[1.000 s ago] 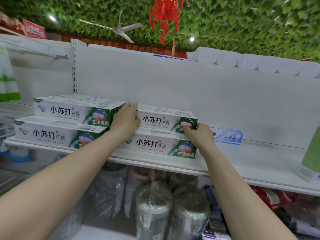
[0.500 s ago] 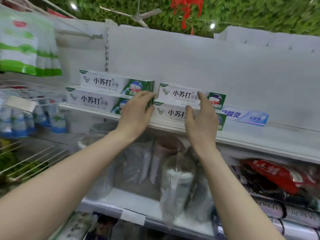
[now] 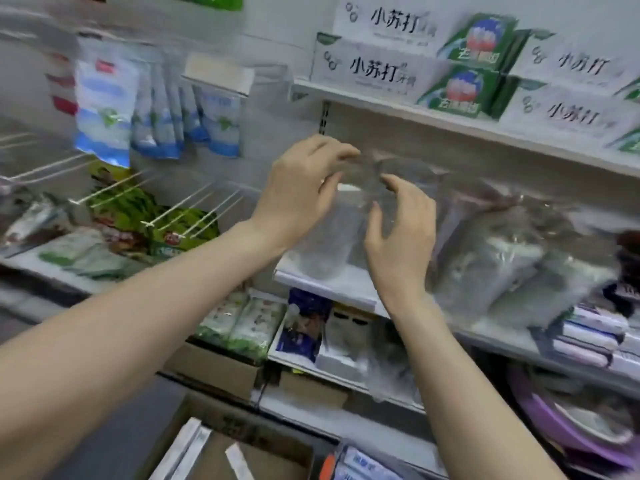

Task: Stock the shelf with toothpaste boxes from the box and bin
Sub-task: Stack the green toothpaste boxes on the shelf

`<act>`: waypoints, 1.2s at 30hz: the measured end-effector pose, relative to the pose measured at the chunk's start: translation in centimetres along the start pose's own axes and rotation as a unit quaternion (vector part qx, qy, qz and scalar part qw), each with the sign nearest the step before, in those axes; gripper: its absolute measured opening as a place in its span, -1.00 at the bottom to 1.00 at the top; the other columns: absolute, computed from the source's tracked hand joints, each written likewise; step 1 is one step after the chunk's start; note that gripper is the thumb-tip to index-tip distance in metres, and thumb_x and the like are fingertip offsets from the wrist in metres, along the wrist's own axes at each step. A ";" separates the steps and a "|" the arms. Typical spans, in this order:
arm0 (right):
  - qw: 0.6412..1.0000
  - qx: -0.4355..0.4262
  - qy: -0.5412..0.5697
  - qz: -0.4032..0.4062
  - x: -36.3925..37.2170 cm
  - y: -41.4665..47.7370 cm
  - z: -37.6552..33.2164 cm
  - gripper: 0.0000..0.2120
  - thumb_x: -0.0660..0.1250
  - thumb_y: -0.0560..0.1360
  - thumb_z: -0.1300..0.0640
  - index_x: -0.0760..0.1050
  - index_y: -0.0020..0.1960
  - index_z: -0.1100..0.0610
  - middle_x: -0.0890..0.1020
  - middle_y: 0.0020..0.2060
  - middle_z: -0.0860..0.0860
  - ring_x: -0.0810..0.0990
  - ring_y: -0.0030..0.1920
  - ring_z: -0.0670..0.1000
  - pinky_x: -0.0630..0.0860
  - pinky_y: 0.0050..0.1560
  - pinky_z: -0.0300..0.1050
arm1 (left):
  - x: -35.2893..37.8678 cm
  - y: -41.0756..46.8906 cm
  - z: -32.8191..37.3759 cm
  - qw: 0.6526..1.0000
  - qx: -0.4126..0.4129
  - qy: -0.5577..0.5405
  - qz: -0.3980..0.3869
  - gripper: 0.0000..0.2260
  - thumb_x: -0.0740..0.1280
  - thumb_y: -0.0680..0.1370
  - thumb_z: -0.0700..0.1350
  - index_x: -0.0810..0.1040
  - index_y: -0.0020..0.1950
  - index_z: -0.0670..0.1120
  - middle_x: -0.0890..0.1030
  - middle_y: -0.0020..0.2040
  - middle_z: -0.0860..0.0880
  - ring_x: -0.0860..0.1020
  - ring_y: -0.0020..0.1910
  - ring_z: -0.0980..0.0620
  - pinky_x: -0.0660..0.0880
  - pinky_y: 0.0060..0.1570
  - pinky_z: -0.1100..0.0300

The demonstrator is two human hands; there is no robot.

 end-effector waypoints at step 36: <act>0.794 0.215 -0.004 -0.569 34.4 -68.0 12.2 -0.54 0.34 0.46 0.31 0.43 0.34 0.11 0.54 0.21 0.06 0.49 0.19 0.11 0.45 0.16 0.00 | 20.0 -76.1 -26.0 0.791 -0.497 -0.032 -0.354 -0.61 0.41 0.42 -0.36 0.60 0.18 -0.06 0.58 0.12 -0.03 0.56 0.08 -0.02 0.49 0.05 0.17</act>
Point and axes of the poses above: each hand's wrist, its own y-axis towards the middle knuckle, its own x-axis out of the palm, z = x × y, the point moved 7 cm from there along y, towards the middle knuckle
